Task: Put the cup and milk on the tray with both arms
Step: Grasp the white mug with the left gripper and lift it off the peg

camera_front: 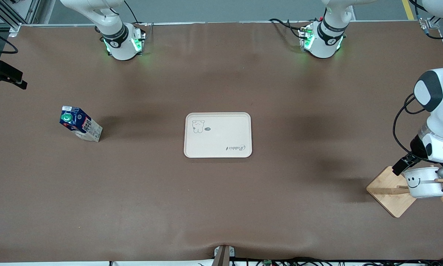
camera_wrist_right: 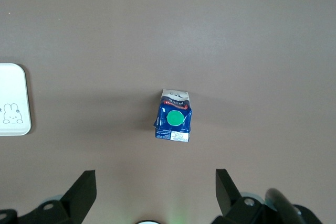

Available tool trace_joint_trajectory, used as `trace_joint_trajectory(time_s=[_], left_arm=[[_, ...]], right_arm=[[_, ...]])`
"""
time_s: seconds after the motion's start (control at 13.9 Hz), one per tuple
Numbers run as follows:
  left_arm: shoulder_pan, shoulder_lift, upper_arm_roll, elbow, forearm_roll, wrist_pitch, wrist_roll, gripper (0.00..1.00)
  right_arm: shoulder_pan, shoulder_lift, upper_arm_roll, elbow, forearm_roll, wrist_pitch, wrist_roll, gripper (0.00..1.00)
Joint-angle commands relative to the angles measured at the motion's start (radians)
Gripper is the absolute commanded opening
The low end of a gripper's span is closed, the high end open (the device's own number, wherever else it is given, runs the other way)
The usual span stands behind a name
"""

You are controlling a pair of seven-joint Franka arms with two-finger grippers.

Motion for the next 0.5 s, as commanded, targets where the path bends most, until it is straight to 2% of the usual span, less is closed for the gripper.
trace_joint_trajectory(time_s=[0.0,0.29,0.36,0.43], left_arm=[[0.005,-0.032,-0.003,-0.048,0.028,0.075,-0.072,1.00],[0.037,-0.022,-0.004,-0.132,0.030,0.292,-0.094,1.00],[0.037,-0.019,-0.004,-0.145,0.033,0.326,-0.092,1.00],[0.037,-0.018,-0.004,-0.146,0.033,0.330,-0.090,0.96]], right_arm=[[-0.008,0.014,0.002,0.025,0.001,-0.012,0.007,1.00],[-0.008,0.019,0.002,0.025,0.001,-0.015,0.007,1.00],[-0.006,0.019,0.002,0.025,0.001,-0.015,0.007,1.00],[-0.008,0.019,0.002,0.025,0.001,-0.016,0.007,1.00]])
